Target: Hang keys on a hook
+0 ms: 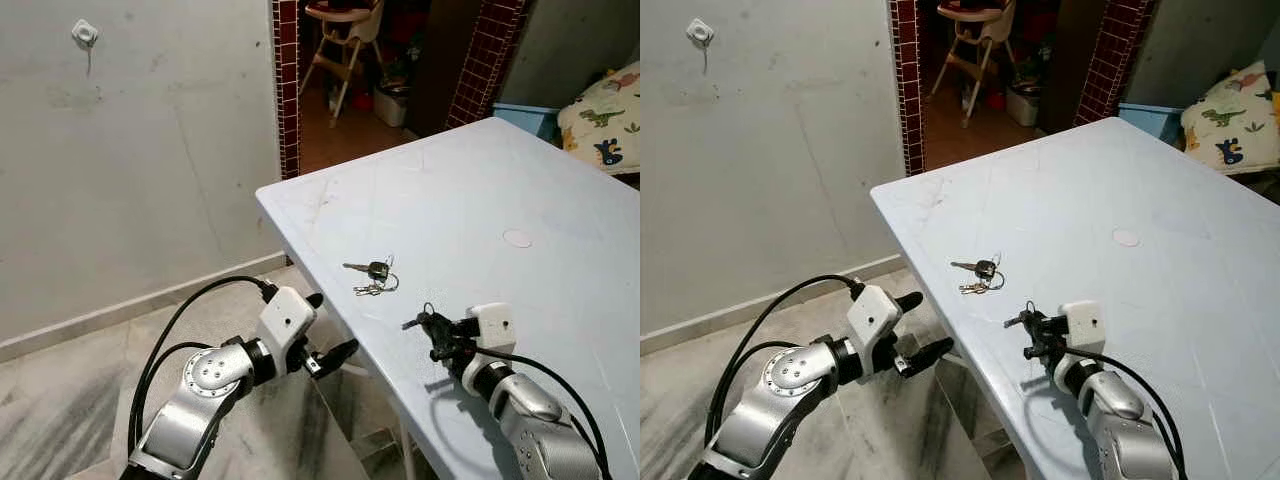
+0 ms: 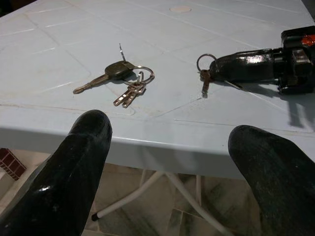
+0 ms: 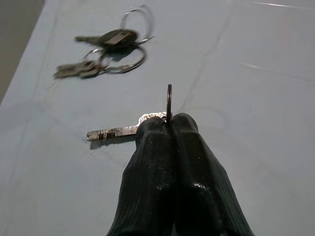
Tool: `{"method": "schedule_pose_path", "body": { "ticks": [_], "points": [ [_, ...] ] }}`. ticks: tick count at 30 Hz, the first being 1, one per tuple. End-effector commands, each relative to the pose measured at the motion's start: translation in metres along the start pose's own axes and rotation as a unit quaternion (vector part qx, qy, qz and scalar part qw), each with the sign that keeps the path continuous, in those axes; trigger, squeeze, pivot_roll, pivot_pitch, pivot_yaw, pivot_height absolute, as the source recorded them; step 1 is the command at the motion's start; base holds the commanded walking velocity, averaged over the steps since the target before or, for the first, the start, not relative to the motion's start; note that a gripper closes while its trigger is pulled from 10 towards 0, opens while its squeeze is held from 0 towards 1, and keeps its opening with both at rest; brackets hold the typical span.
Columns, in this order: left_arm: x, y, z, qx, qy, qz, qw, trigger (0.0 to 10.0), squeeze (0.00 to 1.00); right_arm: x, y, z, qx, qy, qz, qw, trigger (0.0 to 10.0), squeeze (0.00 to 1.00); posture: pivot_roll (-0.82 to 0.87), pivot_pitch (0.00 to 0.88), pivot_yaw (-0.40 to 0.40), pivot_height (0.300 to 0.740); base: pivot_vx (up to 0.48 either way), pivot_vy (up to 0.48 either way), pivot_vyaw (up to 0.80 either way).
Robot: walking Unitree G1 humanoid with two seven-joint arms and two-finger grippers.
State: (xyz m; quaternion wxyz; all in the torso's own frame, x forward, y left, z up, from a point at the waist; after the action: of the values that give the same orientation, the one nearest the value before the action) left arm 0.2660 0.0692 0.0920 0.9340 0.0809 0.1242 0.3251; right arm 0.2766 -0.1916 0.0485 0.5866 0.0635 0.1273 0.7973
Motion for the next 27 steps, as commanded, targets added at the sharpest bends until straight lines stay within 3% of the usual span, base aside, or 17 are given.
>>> {"method": "schedule_pose_path", "body": {
  "ticks": [1, 10, 15, 18, 19, 20, 21, 27],
  "points": [
    [0.0, 0.0, 0.005, -0.008, -0.008, 0.0, 1.0, 10.0, 0.0, -0.008, 0.003, 0.008, -0.017, -0.021, -0.029, 0.999, 0.0, 0.0, 0.07, 0.0, -0.012, 0.74, 0.0, 0.0, 0.0],
    [0.011, -0.001, 0.025, -0.057, -0.023, 0.04, 0.997, 10.0, 0.0, -0.001, 0.009, 0.052, -0.104, -0.031, -0.03, 0.994, 0.0, 0.0, 0.07, 0.0, -0.01, 0.74, 0.0, 0.0, 0.0],
    [0.03, 0.004, 0.044, -0.112, -0.044, 0.122, 0.985, 10.0, 0.0, 0.011, 0.02, 0.072, -0.143, -0.033, -0.029, 0.989, 0.0, 0.0, 0.07, 0.0, -0.009, 0.74, 0.0, 0.0, 0.0],
    [0.035, 0.007, 0.047, -0.121, -0.046, 0.149, 0.98, 10.0, 0.0, 0.017, 0.026, 0.078, -0.152, -0.031, -0.031, 0.987, 0.0, 0.0, 0.06, 0.0, -0.007, 0.74, 0.0, 0.0, 0.0],
    [0.037, 0.008, 0.048, -0.124, -0.05, 0.159, 0.978, 10.0, 0.0, 0.02, 0.028, 0.081, -0.156, -0.028, -0.032, 0.987, 0.7, 0.0, 0.06, 0.0, -0.006, 0.74, 0.0, 0.0, 0.0],
    [0.038, 0.009, 0.049, -0.126, -0.052, 0.165, 0.977, 10.0, 0.0, 0.023, 0.029, 0.082, -0.158, -0.026, -0.032, 0.987, 0.7, 0.0, 0.06, 0.0, -0.004, 0.74, 0.0, 0.0, 0.0],
    [0.041, 0.012, 0.051, -0.132, -0.059, 0.188, 0.971, 10.0, 0.0, 0.028, 0.031, 0.086, -0.162, -0.024, -0.035, 0.986, 10.0, 0.0, 0.06, 0.0, -0.001, 0.74, 0.0, 0.0, 0.0],
    [0.049, 0.025, 0.052, -0.137, -0.067, 0.24, 0.959, 10.0, 0.0, 0.043, 0.037, 0.095, -0.173, -0.018, -0.042, 0.984, 10.0, 0.0, 0.06, 0.0, 0.005, 0.74, 0.0, 0.0, 0.0]
  ]
}}
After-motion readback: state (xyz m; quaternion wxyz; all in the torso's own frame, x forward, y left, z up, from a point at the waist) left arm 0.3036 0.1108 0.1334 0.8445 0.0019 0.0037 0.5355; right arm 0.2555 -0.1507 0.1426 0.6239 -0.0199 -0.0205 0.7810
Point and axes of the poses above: a point about 5 cm out from each wrist's last joint towards the gripper, its own y axis pointing back from the gripper into the wrist, its own z axis along the axis of the wrist's last joint, x = y × z, the point moved 2 cm from there along -y, pointing out of the wrist towards the gripper, and after that the axes turned 13 degrees about y, right-handed, at the moved point
